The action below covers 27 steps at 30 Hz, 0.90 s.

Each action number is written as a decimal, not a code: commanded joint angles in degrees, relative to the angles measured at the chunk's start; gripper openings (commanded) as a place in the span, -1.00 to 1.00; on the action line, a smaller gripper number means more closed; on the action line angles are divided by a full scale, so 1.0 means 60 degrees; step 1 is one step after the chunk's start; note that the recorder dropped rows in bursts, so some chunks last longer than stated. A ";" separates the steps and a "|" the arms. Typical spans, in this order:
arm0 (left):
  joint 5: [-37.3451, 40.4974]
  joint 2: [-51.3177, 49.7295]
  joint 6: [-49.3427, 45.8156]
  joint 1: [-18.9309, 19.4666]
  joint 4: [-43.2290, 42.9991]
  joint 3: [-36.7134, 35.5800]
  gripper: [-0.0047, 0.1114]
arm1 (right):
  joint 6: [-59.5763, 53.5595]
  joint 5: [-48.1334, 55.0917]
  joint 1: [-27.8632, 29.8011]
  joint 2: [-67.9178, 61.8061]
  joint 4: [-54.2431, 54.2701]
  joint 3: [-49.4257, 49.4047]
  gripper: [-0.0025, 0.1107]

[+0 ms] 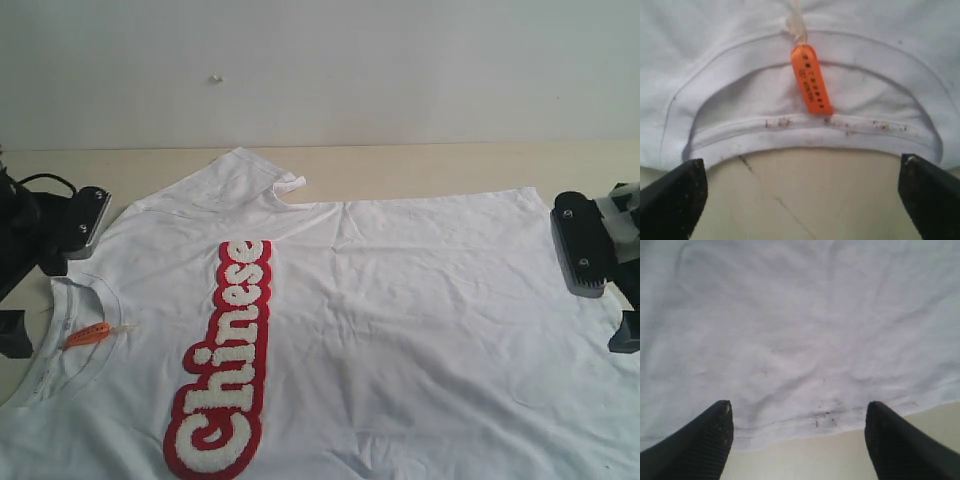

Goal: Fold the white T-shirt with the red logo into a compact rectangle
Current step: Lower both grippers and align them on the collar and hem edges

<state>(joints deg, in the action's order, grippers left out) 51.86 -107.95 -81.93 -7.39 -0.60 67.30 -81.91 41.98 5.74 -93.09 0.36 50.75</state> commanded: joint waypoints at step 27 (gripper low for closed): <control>-0.0803 -0.1228 -0.1337 0.0416 0.1176 -0.0191 0.90 | -0.1168 -0.0121 0.0912 -0.0881 0.0032 0.1053 0.28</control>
<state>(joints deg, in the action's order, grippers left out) 47.27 -114.89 -90.02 -4.58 4.86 66.22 -87.94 41.59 9.29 -98.16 0.41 56.74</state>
